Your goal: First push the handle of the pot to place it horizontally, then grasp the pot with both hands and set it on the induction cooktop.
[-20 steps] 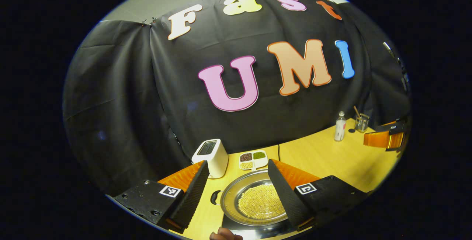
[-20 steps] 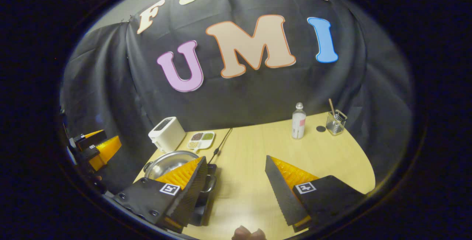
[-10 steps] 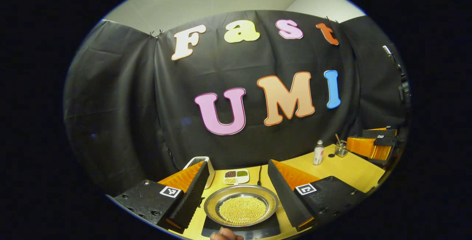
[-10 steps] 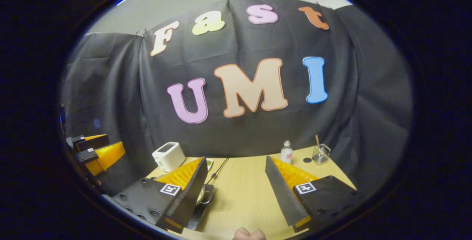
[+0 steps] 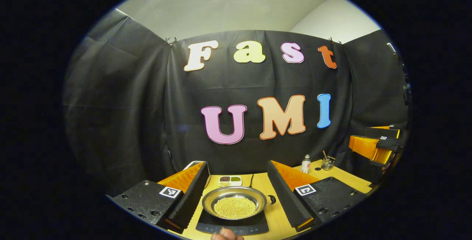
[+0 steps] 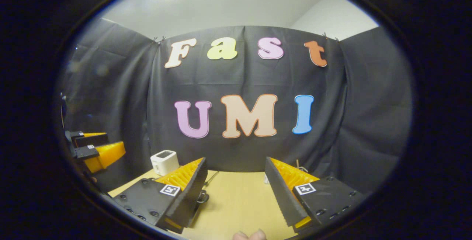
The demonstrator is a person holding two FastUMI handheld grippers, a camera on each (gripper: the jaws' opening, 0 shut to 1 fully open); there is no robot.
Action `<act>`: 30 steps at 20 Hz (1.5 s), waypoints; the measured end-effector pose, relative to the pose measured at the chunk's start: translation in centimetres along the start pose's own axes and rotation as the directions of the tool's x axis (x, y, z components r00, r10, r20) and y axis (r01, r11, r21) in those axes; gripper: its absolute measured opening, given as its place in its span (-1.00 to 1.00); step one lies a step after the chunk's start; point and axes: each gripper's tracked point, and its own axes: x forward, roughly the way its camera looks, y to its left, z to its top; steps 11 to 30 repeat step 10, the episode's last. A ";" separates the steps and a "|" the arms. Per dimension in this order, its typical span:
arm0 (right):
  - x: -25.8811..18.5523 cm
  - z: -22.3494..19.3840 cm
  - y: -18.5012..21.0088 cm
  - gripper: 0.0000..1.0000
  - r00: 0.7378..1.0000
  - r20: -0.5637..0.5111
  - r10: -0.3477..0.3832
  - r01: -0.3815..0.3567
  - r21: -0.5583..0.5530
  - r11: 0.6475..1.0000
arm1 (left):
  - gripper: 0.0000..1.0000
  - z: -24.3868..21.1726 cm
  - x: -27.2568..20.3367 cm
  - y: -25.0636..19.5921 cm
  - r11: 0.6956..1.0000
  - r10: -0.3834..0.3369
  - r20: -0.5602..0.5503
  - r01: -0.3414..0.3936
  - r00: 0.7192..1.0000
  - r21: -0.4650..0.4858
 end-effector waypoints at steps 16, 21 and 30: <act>-2.2 3.8 -0.5 0.90 0.998 0.066 0.015 -0.016 0.015 1.000 | 0.99 3.2 -2.0 -0.5 1.000 0.016 0.031 -0.015 0.999 -0.025; -2.2 3.8 -0.5 0.90 0.998 0.066 0.015 -0.016 0.015 1.000 | 0.99 3.2 -2.0 -0.5 1.000 0.016 0.031 -0.015 0.999 -0.025; -2.2 3.8 -0.5 0.90 0.998 0.066 0.015 -0.016 0.015 1.000 | 0.99 3.2 -2.0 -0.5 1.000 0.016 0.031 -0.015 0.999 -0.025</act>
